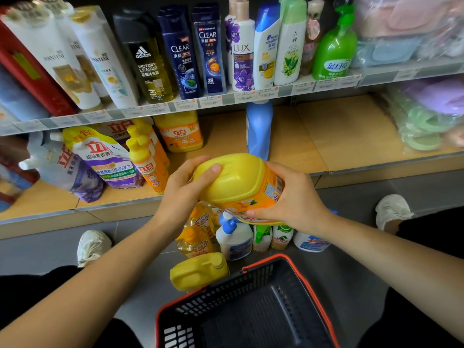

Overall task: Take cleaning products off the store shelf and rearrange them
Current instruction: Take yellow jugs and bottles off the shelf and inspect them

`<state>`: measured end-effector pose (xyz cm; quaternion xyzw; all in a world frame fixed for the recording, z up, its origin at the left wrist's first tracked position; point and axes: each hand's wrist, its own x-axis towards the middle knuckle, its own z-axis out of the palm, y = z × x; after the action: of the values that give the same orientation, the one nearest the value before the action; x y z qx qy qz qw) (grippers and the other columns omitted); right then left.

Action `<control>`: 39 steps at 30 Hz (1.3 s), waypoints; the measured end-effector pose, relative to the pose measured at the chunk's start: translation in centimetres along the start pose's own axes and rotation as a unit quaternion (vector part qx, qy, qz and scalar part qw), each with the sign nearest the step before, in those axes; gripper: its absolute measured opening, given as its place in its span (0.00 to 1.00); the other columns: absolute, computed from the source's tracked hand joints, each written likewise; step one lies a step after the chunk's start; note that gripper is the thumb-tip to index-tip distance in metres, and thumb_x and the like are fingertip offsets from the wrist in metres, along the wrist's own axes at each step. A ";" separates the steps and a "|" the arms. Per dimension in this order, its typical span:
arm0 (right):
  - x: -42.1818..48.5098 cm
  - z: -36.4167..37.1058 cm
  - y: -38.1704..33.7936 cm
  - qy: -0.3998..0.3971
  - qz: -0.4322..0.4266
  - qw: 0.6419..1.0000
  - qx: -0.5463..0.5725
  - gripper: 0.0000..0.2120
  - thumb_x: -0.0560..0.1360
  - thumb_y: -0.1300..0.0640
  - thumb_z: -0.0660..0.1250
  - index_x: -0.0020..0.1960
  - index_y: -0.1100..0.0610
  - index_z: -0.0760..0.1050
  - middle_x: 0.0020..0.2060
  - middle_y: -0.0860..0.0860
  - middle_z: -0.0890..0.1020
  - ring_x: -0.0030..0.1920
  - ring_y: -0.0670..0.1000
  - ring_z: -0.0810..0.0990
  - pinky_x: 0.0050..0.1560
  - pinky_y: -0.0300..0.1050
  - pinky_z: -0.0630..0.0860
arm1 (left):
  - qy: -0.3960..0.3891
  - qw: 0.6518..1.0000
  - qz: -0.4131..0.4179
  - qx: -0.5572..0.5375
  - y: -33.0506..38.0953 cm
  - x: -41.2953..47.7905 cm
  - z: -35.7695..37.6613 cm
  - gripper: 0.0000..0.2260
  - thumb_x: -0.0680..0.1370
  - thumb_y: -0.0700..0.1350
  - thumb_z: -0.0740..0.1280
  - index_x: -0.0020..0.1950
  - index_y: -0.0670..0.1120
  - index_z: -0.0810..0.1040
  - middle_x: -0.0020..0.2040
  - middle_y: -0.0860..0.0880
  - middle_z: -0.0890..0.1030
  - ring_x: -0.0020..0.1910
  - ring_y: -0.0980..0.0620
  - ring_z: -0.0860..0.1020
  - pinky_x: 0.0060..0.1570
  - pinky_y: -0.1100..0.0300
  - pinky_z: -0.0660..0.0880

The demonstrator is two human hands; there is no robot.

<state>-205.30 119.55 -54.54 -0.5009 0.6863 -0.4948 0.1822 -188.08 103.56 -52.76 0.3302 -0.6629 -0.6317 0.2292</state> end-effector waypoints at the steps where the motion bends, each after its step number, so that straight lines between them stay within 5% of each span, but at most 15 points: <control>1: -0.1 0.1 0.0 -0.002 0.000 1.000 -0.001 0.40 0.58 0.49 0.86 0.67 0.52 0.76 0.52 0.41 0.84 0.53 0.40 0.82 0.50 0.32 0.77 | -0.003 1.000 -0.001 0.009 0.0 -0.1 0.1 0.26 0.70 0.61 0.71 0.67 0.56 0.78 0.64 0.51 0.79 0.61 0.50 0.79 0.53 0.53 0.81; 7: 0.1 -0.1 0.2 0.001 0.015 1.000 -0.010 0.40 0.57 0.49 0.86 0.66 0.52 0.76 0.51 0.43 0.84 0.51 0.41 0.83 0.50 0.35 0.79 | -0.079 0.981 0.133 0.121 0.3 -0.7 0.2 0.34 0.70 0.61 0.76 0.74 0.55 0.72 0.72 0.52 0.72 0.71 0.55 0.71 0.63 0.57 0.76; 12: 0.5 -0.3 0.1 -0.001 0.053 0.998 0.046 0.34 0.58 0.53 0.86 0.62 0.52 0.78 0.50 0.44 0.85 0.51 0.43 0.84 0.50 0.38 0.81 | -0.076 0.955 0.229 0.171 0.1 -0.8 0.2 0.24 0.78 0.48 0.69 0.74 0.52 0.72 0.77 0.52 0.68 0.78 0.53 0.64 0.72 0.47 0.70; 16: 0.9 -0.4 0.2 0.001 0.107 0.989 0.107 0.29 0.59 0.57 0.86 0.56 0.53 0.80 0.48 0.48 0.87 0.48 0.47 0.86 0.48 0.45 0.83 | -0.023 0.947 0.275 0.166 -0.8 -0.3 -0.2 0.20 0.80 0.44 0.69 0.73 0.47 0.75 0.74 0.49 0.73 0.75 0.50 0.69 0.68 0.42 0.73; 21: 1.4 -0.7 0.3 0.028 0.176 0.947 0.265 0.29 0.57 0.59 0.84 0.56 0.57 0.80 0.49 0.55 0.87 0.49 0.57 0.87 0.47 0.56 0.84 | 0.014 0.986 0.123 0.116 -1.8 0.5 -0.2 0.28 0.78 0.41 0.72 0.76 0.48 0.68 0.68 0.49 0.77 0.65 0.49 0.78 0.58 0.48 0.81; 29: 2.5 -2.1 -0.3 0.091 0.195 0.899 0.381 0.27 0.62 0.61 0.79 0.59 0.61 0.79 0.52 0.58 0.86 0.52 0.60 0.86 0.46 0.54 0.83 | -0.170 0.971 -0.167 0.037 -4.5 -0.1 1.3 0.27 0.70 0.66 0.72 0.63 0.51 0.80 0.57 0.51 0.86 0.57 0.48 0.83 0.59 0.49 0.80; 34: 2.6 -2.2 -0.4 0.076 0.186 0.882 0.426 0.21 0.66 0.61 0.74 0.59 0.57 0.79 0.55 0.57 0.86 0.54 0.58 0.85 0.48 0.53 0.83 | -0.179 0.959 -0.212 -0.053 -4.4 0.5 0.5 0.31 0.65 0.66 0.75 0.58 0.46 0.82 0.57 0.45 0.85 0.59 0.45 0.83 0.63 0.46 0.78; 37: 3.1 -1.7 -0.8 0.020 0.189 0.866 0.462 0.22 0.70 0.59 0.71 0.64 0.56 0.77 0.60 0.57 0.83 0.60 0.58 0.83 0.55 0.56 0.82 | -0.157 0.969 -0.159 -0.105 -4.0 0.2 -0.2 0.27 0.64 0.63 0.76 0.49 0.42 0.78 0.42 0.45 0.83 0.50 0.43 0.82 0.62 0.42 0.74; 39: 3.5 -1.3 -1.0 -0.012 0.204 0.870 0.448 0.27 0.71 0.58 0.71 0.69 0.58 0.74 0.63 0.56 0.82 0.62 0.57 0.82 0.59 0.58 0.81 | -0.117 0.974 -0.126 -0.145 -3.2 -0.2 -1.0 0.34 0.58 0.63 0.82 0.50 0.41 0.75 0.37 0.46 0.78 0.41 0.47 0.78 0.54 0.46 0.73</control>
<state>-207.26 117.12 -52.26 -0.2202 0.4761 -0.6945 0.4925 -186.76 103.12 -55.76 0.2982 -0.5394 -0.7791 0.1140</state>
